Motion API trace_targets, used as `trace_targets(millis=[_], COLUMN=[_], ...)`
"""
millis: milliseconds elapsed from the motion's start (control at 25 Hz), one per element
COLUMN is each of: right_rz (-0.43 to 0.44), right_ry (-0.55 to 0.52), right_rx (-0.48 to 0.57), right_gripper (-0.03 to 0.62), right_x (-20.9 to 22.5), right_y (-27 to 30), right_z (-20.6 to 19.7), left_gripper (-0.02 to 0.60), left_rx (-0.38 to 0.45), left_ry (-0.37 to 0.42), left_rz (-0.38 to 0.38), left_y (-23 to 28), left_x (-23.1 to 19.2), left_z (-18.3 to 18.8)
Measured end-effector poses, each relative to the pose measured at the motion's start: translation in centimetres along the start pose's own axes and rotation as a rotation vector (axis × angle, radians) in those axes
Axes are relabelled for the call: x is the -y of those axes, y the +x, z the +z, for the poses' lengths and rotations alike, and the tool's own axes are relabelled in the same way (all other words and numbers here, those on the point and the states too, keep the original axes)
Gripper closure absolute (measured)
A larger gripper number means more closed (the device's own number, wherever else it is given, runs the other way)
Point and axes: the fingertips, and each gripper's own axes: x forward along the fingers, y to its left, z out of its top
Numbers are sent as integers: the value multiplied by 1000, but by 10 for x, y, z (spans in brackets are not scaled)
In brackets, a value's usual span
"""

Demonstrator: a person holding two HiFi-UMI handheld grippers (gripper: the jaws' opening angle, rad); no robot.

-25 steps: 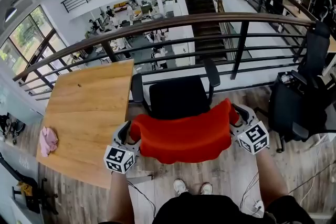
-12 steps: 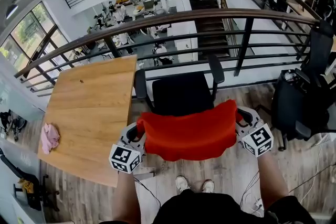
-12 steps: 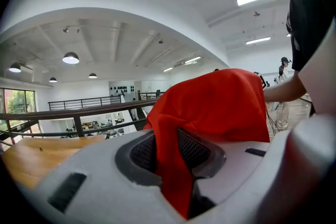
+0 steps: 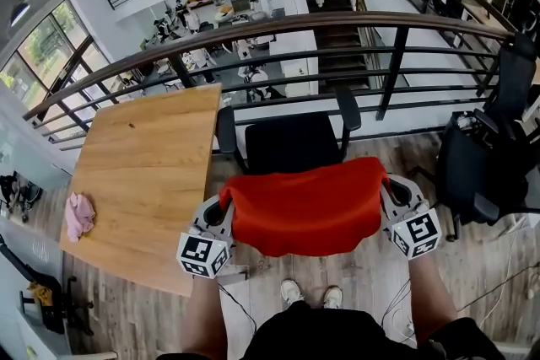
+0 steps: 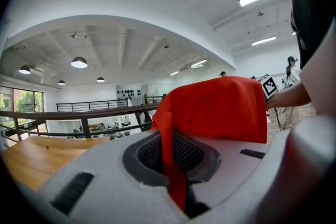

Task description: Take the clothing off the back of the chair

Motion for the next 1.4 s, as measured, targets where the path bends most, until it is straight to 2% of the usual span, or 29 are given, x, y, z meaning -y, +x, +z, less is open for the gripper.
trace_targets(millis=[240,600,1080,1400], right_rz=[-54,-91,-44,-22], right_ry=[-21,-63,-117,-133], right_rx=[49,185,358,388], right_gripper=[571,571,571,571], right_x=[10,15,-8,-29], right_y=[-15,-56,-130,-176], right_z=[21,75,135,138], left_gripper=[552,554,554,554], left_rx=[38,145,272,304], left_ry=[8,70,96,77], left_rz=[46,126,221,239], left_y=[-15,-50,-112,-146], left_x=[-1,8,55,92], left_z=[15,72,129,131])
